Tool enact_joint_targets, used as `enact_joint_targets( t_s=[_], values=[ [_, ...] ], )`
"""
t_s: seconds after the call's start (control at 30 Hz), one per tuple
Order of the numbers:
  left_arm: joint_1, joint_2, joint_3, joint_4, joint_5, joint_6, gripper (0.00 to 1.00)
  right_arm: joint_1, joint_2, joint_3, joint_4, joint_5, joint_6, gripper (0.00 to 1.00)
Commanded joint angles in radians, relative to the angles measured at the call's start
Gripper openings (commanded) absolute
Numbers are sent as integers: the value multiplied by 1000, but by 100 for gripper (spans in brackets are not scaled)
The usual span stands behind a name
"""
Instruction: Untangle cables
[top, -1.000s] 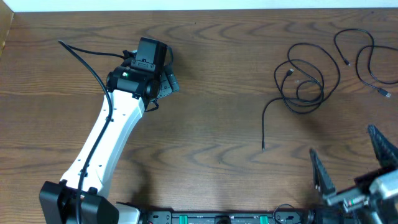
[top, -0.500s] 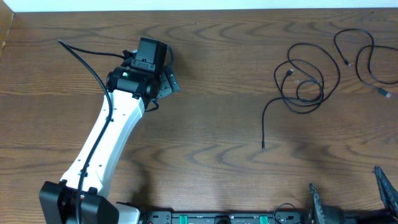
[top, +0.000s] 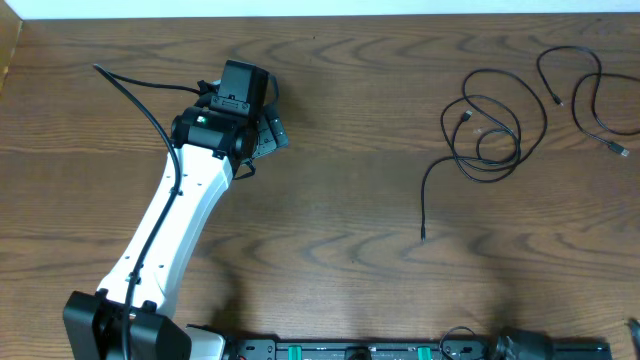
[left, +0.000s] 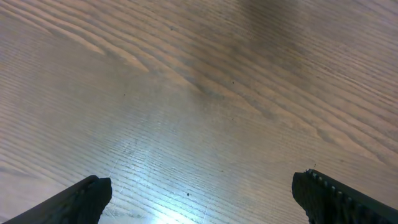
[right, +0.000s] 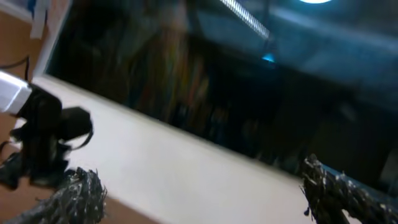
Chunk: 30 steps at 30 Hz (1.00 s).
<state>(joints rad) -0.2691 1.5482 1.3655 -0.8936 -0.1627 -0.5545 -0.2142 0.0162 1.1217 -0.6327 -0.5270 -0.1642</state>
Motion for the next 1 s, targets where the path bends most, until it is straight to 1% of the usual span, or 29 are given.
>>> enact_joint_targets(
  t_s=[0.0,0.07,0.27,0.37,0.47,0.5,0.6,0.7,0.9,0.97],
  values=[
    [4,-13,7,-3,-3,-12,100,5,-9,2,58,5,-77,99],
    [4,-13,7,-3,-3,-12,100,5,-9,-13,114,11,-88,99],
    [4,-13,7,-3,-3,-12,100,5,-9,-81,202,55,-88,99],
    [4,-13,7,-3,-3,-12,100,5,-9,-112,200,77,-77,99],
    [4,-13,7,-3,-3,-12,100,5,-9,-149,169,80,1,99],
    [4,-13,7,-3,-3,-12,100,5,-9,-192,166,80,74,99],
    [4,-13,7,-3,-3,-12,100,5,-8,-271,167,81,155,99],
    [4,-13,7,-3,-3,-12,100,5,-7,-413,184,121,266,99],
    [4,-13,7,-3,-3,-12,100,5,-7,-554,229,115,279,99],
    [4,-13,7,-3,-3,-12,100,5,-7,-604,254,170,280,99]
  ],
)
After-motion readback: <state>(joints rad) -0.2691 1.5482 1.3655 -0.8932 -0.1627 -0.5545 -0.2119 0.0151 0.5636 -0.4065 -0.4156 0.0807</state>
